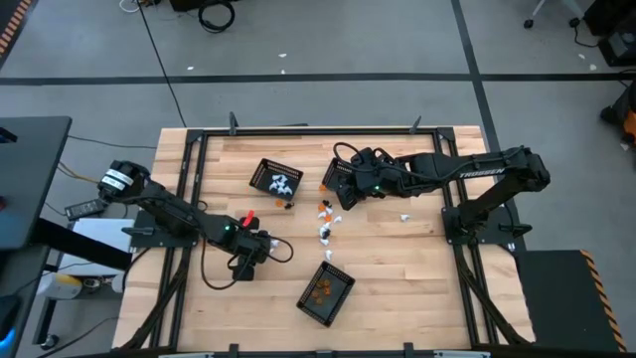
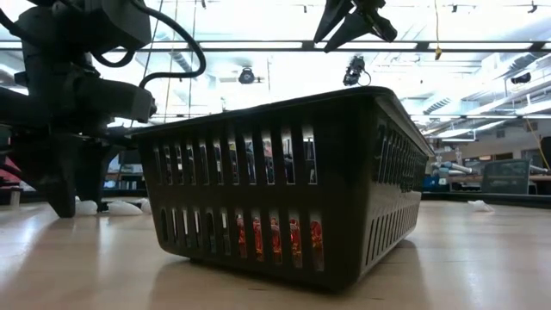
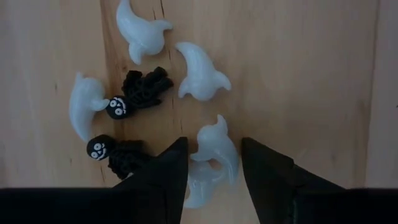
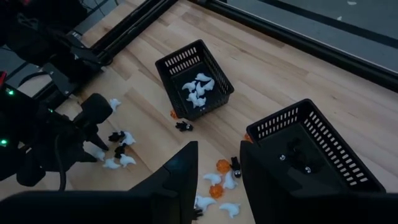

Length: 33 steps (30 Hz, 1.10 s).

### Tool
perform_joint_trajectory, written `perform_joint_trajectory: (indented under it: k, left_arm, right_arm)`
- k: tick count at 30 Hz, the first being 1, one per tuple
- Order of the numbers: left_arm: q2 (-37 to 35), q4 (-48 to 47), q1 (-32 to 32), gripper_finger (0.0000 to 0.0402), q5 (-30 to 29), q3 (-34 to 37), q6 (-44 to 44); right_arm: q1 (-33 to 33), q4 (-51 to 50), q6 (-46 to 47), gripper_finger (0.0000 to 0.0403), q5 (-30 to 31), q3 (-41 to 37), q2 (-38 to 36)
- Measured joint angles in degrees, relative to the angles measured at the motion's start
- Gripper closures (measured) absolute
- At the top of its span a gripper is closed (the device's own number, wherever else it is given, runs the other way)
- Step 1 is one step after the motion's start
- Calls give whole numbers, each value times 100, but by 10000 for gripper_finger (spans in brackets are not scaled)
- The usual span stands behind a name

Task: Sort Halloween decoration
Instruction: Put the white ghost toy into the top left black basket

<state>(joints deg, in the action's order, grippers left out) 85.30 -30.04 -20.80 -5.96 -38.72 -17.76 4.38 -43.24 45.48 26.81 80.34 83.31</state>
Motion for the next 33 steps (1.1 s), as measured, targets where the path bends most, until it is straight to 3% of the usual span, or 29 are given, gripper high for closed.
perform_joint_trajectory:
  k: [33]
  left_arm:
    - [9,-330,540,247,-61,-339,378]
  right_arm:
    - [0,-4,-43,279,-52,0,0]
